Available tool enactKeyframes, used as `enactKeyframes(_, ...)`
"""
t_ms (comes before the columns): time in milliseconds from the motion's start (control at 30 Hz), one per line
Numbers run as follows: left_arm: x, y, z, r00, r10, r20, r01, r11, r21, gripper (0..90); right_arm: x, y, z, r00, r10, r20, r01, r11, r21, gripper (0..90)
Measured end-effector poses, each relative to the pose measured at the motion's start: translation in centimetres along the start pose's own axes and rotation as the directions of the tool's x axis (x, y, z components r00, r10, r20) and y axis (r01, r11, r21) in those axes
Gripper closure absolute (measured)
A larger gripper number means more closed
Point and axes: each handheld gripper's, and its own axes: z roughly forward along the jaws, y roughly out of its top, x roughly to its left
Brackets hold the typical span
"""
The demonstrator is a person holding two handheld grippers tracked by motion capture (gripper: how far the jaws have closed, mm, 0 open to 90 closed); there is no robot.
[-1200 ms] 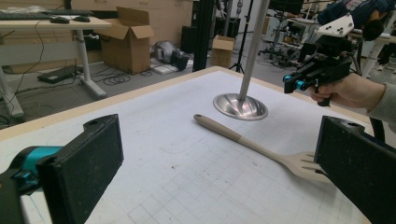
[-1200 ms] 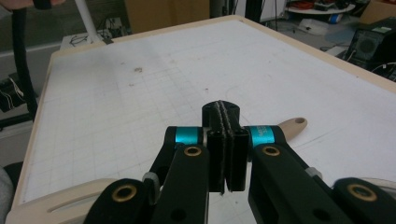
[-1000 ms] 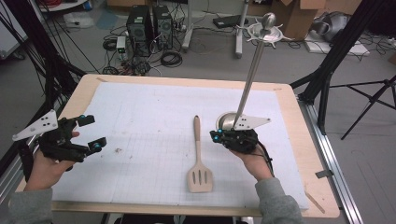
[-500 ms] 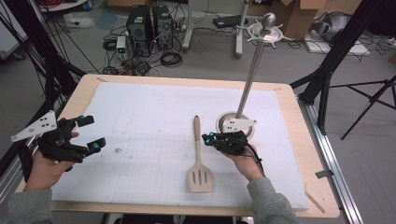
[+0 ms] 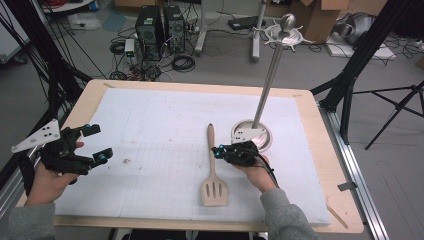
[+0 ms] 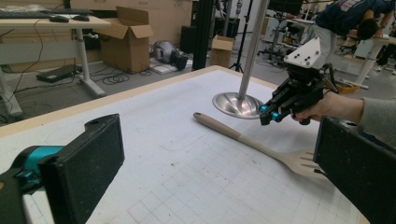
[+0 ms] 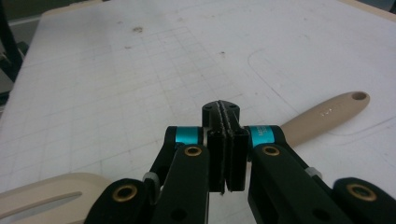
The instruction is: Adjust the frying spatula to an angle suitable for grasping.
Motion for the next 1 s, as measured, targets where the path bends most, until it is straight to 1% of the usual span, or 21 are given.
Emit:
enactKeyframes(133, 0.0, -0.1, 0.0, 1.0000, -0.002, 0.002, 0.002, 1.0000, 0.002, 2.3, -0.2, -0.2, 0.5, 0.9999, 0.010, 0.008, -0.010, 1.000, 0.017, 89.7)
enactKeyframes(200, 0.0, -0.1, 0.0, 1.0000, -0.005, 0.002, 0.005, 1.0000, 0.002, 2.3, -0.1, -0.3, 1.0, 0.9998, 0.019, 0.006, -0.019, 1.000, 0.025, 89.8)
enactKeyframes(267, 0.0, -0.1, 0.0, 1.0000, -0.006, 0.001, 0.006, 1.0000, 0.003, 2.3, -0.1, -0.3, 1.5, 0.9999, 0.017, -0.002, -0.017, 0.999, 0.033, 89.8)
enactKeyframes(400, 0.0, -0.2, -0.1, 1.0000, -0.007, 0.000, 0.007, 1.0000, 0.003, 2.3, 0.0, -0.5, 2.3, 0.9999, 0.011, -0.001, -0.011, 0.997, 0.074, 89.7)
enactKeyframes(467, 0.0, -0.2, -0.1, 1.0000, -0.008, -0.002, 0.008, 1.0000, 0.004, 2.3, 0.1, -0.5, 2.6, 0.9999, 0.010, -0.006, -0.009, 0.997, 0.081, 89.7)
enactKeyframes(500, 0.0, -0.2, -0.2, 1.0000, -0.008, -0.003, 0.008, 1.0000, 0.005, 2.3, 0.1, -0.5, 2.7, 1.0000, 0.001, -0.010, 0.000, 0.997, 0.078, 89.7)
enactKeyframes(533, 0.0, -0.2, -0.2, 1.0000, -0.007, -0.002, 0.008, 1.0000, 0.005, 2.3, 0.2, -0.5, 2.8, 0.9999, 0.011, -0.013, -0.010, 0.996, 0.087, 89.8)
enactKeyframes(567, 0.0, -0.2, -0.2, 1.0000, -0.007, -0.002, 0.008, 1.0000, 0.005, 2.3, 0.2, -0.5, 2.9, 0.9999, 0.004, -0.012, -0.003, 0.996, 0.084, 89.8)
enactKeyframes(667, 0.0, -0.3, -0.3, 0.9999, -0.011, -0.008, 0.011, 0.9999, 0.005, 2.3, 0.4, -0.5, 3.3, 0.9998, 0.002, -0.018, 0.000, 0.994, 0.109, 89.7)
enactKeyframes(700, 0.1, -0.3, -0.3, 0.9999, -0.011, -0.008, 0.011, 0.9999, 0.004, 2.3, 0.4, -0.6, 3.5, 0.9997, -0.009, -0.021, 0.012, 0.993, 0.117, 89.8)
enactKeyframes(767, 0.1, -0.3, -0.4, 0.9999, -0.013, -0.010, 0.013, 0.9999, 0.005, 2.3, 0.5, -0.7, 3.6, 0.9997, -0.002, -0.024, 0.005, 0.991, 0.131, 89.8)
enactKeyframes(900, 0.1, -0.4, -0.4, 0.9998, -0.015, -0.009, 0.015, 0.9999, 0.006, 2.3, 0.6, -0.7, 4.0, 0.9994, -0.017, -0.028, 0.021, 0.990, 0.141, 89.8)
enactKeyframes(967, 0.1, -0.4, -0.4, 0.9999, -0.012, -0.009, 0.012, 0.9999, 0.009, 2.3, 0.8, -0.8, 4.2, 0.9997, -0.009, -0.024, 0.013, 0.984, 0.176, 89.8)
enactKeyframes(1000, 0.1, -0.4, -0.4, 0.9999, -0.013, -0.009, 0.013, 0.9999, 0.010, 2.3, 0.8, -0.9, 4.3, 0.9996, -0.014, -0.026, 0.019, 0.983, 0.181, 89.8)
